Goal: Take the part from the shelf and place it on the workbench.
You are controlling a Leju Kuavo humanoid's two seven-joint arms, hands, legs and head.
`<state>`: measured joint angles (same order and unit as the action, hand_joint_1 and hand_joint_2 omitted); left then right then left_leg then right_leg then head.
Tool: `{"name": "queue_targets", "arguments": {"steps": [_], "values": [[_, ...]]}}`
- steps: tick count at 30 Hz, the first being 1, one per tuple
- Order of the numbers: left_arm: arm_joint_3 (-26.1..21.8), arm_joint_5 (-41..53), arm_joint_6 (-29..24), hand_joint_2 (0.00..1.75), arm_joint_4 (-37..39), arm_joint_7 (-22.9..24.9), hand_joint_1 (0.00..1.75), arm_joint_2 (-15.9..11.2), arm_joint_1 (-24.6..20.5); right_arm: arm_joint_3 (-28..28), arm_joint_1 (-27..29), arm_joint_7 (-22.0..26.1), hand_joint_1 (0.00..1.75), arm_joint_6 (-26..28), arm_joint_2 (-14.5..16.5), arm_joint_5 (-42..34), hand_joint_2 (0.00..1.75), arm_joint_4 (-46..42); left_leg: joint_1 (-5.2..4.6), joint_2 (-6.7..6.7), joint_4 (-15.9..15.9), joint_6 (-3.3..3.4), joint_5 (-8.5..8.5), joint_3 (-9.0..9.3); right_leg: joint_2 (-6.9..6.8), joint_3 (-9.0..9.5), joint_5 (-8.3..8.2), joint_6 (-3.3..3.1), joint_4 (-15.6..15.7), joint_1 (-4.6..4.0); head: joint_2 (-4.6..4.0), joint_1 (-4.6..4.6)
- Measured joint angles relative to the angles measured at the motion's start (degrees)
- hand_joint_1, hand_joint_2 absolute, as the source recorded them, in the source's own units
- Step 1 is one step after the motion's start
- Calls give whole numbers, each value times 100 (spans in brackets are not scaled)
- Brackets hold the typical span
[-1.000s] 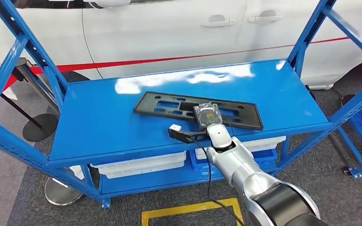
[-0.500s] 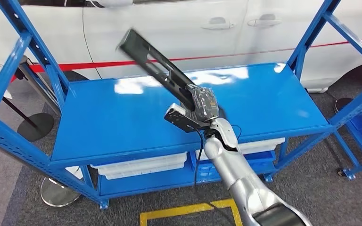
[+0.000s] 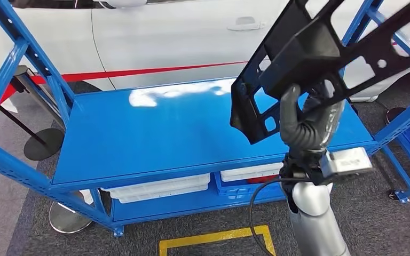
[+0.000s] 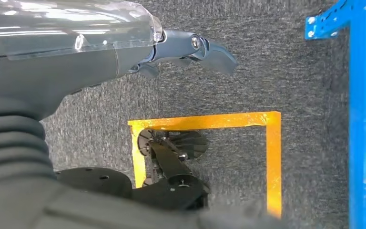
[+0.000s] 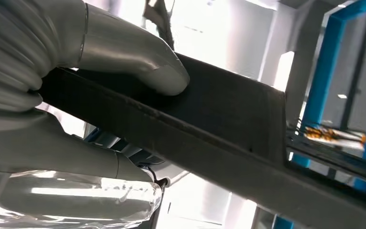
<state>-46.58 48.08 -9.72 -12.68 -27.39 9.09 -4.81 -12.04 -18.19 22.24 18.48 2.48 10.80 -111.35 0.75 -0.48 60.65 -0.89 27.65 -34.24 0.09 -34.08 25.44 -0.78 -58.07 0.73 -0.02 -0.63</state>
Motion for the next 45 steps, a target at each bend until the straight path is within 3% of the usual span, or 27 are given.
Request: {"name": "queue_targets", "arguments": {"steps": [3,5,6,8,10,14,16,18,19,20,21,23,25,27,29,30,31,33,34,35,36,38,39,41,42,44,45], "values": [[-113,-164,-81,175,0,-13,0,-1,27,2,298,65,175,-70,-188,-344,175,-148,4,17,1090,-36,547,-483,-9,14,8,-55,0,-13,0,-1],[-199,-229,-84,175,0,-1,0,-1,72,2,566,163,175,-164,-282,-463,175,-174,2,17,1410,-30,598,-633,-9,14,8,-63,-17,-32,0,-2],[-233,-241,-80,175,0,-4,0,0,92,1,710,252,175,-214,-312,-478,175,-192,-1,17,1231,-8,464,-547,-7,14,8,-63,-29,-42,0,-2],[-290,-257,-73,175,0,-25,0,-3,111,-3,976,453,175,-337,-344,-471,175,-252,-27,15,453,79,95,-168,-2,14,20,-53,-47,-64,0,-2],[-350,-288,-73,175,0,1,0,-7,108,-7,1200,594,175,-563,-364,-552,175,-318,-62,17,-107,151,-112,102,5,-1,21,-15,-63,-79,0,-1],[-459,-341,-69,175,0,94,0,-5,104,-9,1571,762,175,-1199,-389,-1060,175,-410,-60,64,-275,230,-223,139,19,-31,57,115,-102,-60,0,1],[-501,-365,-69,175,0,116,0,-3,90,2,1741,856,175,-1348,-396,-1220,175,-473,-26,126,-345,292,-307,106,22,-157,388,173,-446,-47,0,2],[-549,-394,-77,175,0,125,0,-3,81,31,1925,941,175,-1407,-396,-1290,175,-519,-31,188,-348,316,-360,34,21,-390,850,226,-1132,-12,0,3],[-572,-408,-84,175,0,128,0,-3,80,49,2024,979,175,-1428,-396,-1313,175,-536,-31,227,-343,313,-385,-5,19,-466,988,254,-1420,7,0,4],[-590,-422,-92,175,0,131,0,-3,80,66,2126,1012,175,-1445,-397,-1326,175,-550,-29,272,-333,305,-408,-47,14,-466,1020,281,-1556,28,0,4],[-605,-432,-100,175,0,133,0,-2,80,80,2229,1051,175,-1457,-397,-1333,175,-565,-23,323,-314,290,-431,-95,-4,-344,931,307,-1459,51,0,4],[-639,-446,-122,175,0,139,0,2,80,100,2398,1135,175,-1480,-397,-1336,175,-605,-8,431,-245,247,-465,-197,-131,148,644,355,-751,93,0,4],[-682,-476,-159,175,-1,152,0,3,84,122,2560,1236,175,-1501,-395,-1349,175,-645,-9,523,-186,184,-502,-257,-307,513,497,338,-146,68,0,4],[-724,-515,-193,175,-2,167,0,4,85,156,2731,1336,175,-1517,-392,-1372,175,-669,-15,603,-177,104,-554,-255,-336,528,470,250,-39,15,0,4],[-754,-541,-217,175,-1,179,0,5,88,197,2866,1400,175,-1523,-387,-1384,175,-683,3,643,-175,12,-569,-261,-243,443,391,135,-26,8,0,4],[-773,-548,-234,175,-1,191,0,4,93,213,2915,1418,175,-1524,-380,-1383,175,-687,18,571,-111,-29,-460,-295,-188,387,330,76,-17,12,0,4],[-796,-561,-255,175,0,204,0,2,102,224,2961,1432,175,-1520,-363,-1370,175,-689,27,447,63,-58,-238,-357,-133,317,258,23,-7,18,0,2],[-850,-602,-297,175,0,240,0,-1,122,232,3063,1467,175,-1507,-306,-1306,175,-687,31,179,709,-78,378,-518,-11,155,123,-41,-9,6,0,0],[-876,-633,-314,175,0,257,0,-1,129,233,3122,1488,175,-1502,-271,-1264,175,-679,25,118,1068,-70,604,-571,58,66,55,-58,-14,-12,0,-1],[-902,-662,-330,175,0,274,0,-2,132,234,3175,1509,175,-1499,-236,-1217,175,-665,17,95,1311,-51,697,-564,131,-22,-10,-68,-21,-33,0,0],[-935,-693,-346,175,0,295,0,-5,130,231,3210,1525,175,-1500,-200,-1167,175,-637,0,82,1370,-15,663,-465,211,-111,-77,-72,-29,-54,0,0],[-998,-743,-375,175,-1,324,0,-17,121,212,3232,1542,175,-1499,-124,-1065,175,-557,-55,-14,889,115,398,16,378,-263,-206,-70,-39,-95,0,0],[-1025,-761,-382,175,-4,334,0,-43,112,197,3227,1549,175,-1497,-86,-1023,175,-508,-94,-151,443,218,333,346,451,-323,-269,-60,-43,-115,0,2],[-1060,-779,-390,175,-7,339,0,-76,100,173,3215,1560,175,-1491,-26,-976,175,-429,-139,-359,-245,326,326,797,566,-388,-390,-21,-31,-108,0,6],[-1080,-797,-404,175,-8,340,0,-89,90,163,3207,1559,175,-1491,-6,-957,175,-395,-158,-397,-413,348,351,883,617,-405,-450,16,-16,-87,1,6],[-1143,-885,-477,175,-7,353,0,-79,66,123,3189,1528,175,-1495,25,-898,175,-319,-160,-273,-514,341,238,868,703,-425,-553,91,36,-59,1,2],[-1186,-944,-534,175,-7,362,0,-70,55,92,3172,1510,175,-1498,39,-860,175,-272,-151,-194,-574,356,165,847,640,-460,-496,117,7,-67,1,2]]}}
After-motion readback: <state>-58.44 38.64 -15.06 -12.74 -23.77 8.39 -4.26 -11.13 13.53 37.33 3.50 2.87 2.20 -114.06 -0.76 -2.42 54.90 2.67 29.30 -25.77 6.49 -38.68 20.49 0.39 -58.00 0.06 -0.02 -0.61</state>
